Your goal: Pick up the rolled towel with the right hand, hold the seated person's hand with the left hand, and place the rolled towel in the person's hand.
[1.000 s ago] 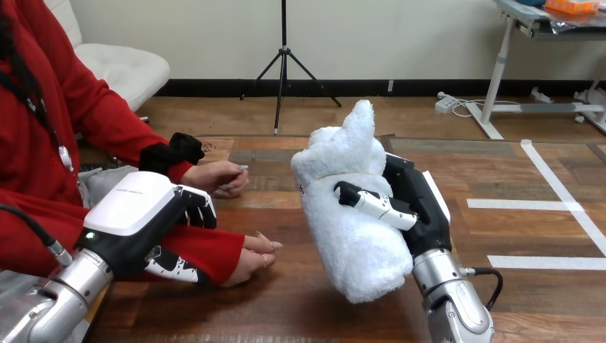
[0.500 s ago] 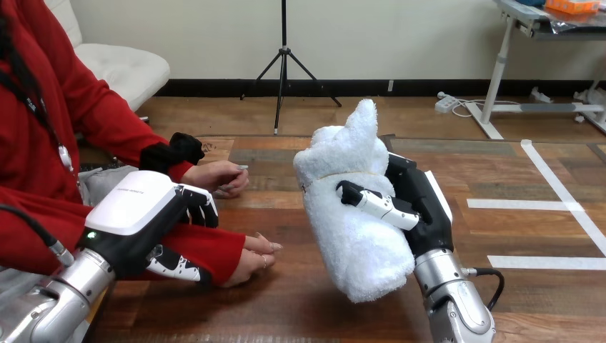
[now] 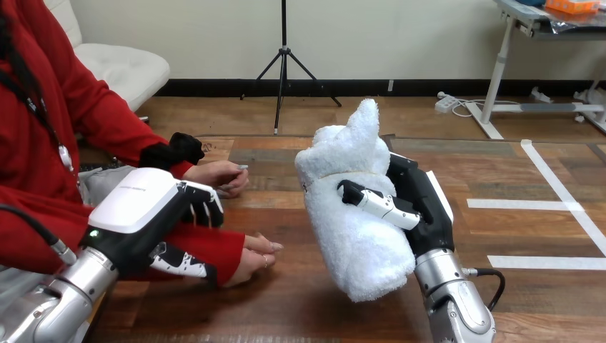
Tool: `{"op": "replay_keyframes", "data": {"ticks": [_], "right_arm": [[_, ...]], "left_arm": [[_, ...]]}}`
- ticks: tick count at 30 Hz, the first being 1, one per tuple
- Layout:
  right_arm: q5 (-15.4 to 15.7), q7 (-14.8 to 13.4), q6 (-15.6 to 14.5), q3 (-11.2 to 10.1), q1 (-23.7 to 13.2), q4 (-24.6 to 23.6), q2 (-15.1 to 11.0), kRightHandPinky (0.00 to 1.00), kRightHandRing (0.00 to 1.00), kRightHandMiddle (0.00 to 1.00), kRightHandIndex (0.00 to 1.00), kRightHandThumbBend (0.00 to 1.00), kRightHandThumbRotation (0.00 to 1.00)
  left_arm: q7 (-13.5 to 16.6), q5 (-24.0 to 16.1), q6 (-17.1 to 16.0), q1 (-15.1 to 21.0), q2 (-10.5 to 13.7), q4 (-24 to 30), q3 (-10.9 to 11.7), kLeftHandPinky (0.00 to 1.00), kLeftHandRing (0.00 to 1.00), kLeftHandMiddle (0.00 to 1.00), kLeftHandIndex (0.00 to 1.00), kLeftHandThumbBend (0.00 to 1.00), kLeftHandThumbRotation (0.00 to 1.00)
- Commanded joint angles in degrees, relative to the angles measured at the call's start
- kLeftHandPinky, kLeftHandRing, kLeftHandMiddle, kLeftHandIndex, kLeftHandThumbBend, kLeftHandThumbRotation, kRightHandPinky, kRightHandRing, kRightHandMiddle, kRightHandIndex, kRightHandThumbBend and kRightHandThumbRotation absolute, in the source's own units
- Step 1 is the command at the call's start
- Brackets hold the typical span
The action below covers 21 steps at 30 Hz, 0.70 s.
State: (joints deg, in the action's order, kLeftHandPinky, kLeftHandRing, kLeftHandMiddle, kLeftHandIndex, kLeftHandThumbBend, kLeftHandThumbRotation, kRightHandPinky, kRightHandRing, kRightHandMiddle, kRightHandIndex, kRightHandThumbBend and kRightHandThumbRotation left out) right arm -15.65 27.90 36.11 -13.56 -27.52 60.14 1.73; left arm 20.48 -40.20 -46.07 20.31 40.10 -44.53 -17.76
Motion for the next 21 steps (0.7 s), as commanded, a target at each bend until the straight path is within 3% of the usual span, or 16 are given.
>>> {"op": "replay_keyframes", "data": {"ticks": [1,21], "right_arm": [[0.19,-0.47,2.11,-0.08,-6.67,-1.9,-0.92,0.04,0.09,0.18,0.22,0.55,0.0],[-0.04,0.18,2.26,-0.3,-6.71,-1.87,-0.89,0.04,0.1,0.19,0.23,0.55,0.0]], "left_arm": [[1.47,2.28,-1.3,3.94,-1.14,4.54,2.6,0.38,0.4,0.45,0.47,0.83,0.04],[0.86,2.0,-0.34,3.1,-0.95,5.15,2.94,0.39,0.42,0.46,0.48,0.86,0.06]]}}
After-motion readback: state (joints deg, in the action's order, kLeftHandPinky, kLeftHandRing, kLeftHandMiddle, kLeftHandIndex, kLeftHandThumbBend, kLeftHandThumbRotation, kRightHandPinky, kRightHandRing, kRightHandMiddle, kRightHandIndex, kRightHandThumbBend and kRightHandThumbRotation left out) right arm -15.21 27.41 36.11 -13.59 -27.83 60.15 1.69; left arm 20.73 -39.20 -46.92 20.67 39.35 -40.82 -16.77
